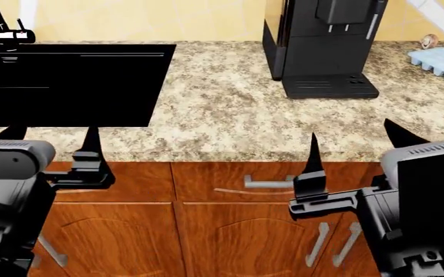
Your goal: Close the right drawer.
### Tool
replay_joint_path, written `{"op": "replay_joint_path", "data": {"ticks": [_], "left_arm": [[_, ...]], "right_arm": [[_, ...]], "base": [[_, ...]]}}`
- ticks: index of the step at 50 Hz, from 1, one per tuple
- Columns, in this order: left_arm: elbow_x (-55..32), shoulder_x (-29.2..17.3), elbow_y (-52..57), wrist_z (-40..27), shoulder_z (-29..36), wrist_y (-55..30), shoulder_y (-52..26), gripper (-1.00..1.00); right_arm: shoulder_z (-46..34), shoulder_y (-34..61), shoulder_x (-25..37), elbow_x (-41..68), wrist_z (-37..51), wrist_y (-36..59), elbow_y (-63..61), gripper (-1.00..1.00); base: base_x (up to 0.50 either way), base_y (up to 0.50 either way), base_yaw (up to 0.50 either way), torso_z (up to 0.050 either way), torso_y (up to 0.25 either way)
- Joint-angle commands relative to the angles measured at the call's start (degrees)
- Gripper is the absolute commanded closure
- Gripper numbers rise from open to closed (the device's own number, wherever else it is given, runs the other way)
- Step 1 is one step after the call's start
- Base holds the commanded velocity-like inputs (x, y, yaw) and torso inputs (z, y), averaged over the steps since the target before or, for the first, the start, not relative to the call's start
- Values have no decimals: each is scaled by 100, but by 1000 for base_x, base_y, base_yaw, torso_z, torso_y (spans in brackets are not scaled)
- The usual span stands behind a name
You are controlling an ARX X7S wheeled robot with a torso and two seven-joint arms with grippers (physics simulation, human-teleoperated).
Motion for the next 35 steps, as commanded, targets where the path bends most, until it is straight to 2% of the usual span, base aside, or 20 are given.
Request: {"op": "replay_joint_path", "data": {"ticks": [1,4,9,18,25,29,35], "left_arm": [[-832,-400,185,-265,-486,-705,-546,-100],[-916,-464,147,-326,-496,-788,-709,-100],[-1322,-550,138,-524,-633,-1021,-965,-100],[-1462,-590,143,-601,-650,-1068,-1022,-100],[-1457,-613,149,-605,-634,-1040,-1012,-100],[-1393,-619,186,-563,-606,-986,-928,-100],[-1390,-637,188,-561,-589,-961,-917,-100]], "right_arm": [[313,1246,544,2403,1300,378,-154,-100],[464,1267,721,2475,1305,306,-156,-100],[130,1639,922,2518,1305,83,-153,-100],[-271,2059,1069,2552,1300,-157,-152,-100],[59,1926,967,2650,1293,-104,-149,-100],[-837,2612,1174,2484,1305,-291,-148,-100],[-872,2642,1206,2456,1301,-434,-154,-100]], "base": [[0,0,0,0,0],[0,0,0,0,0],[0,0,0,0,0],[0,0,0,0,0],[0,-90,-42,0,0],[-4,0,-184,0,0],[-55,2,-396,0,0]]}}
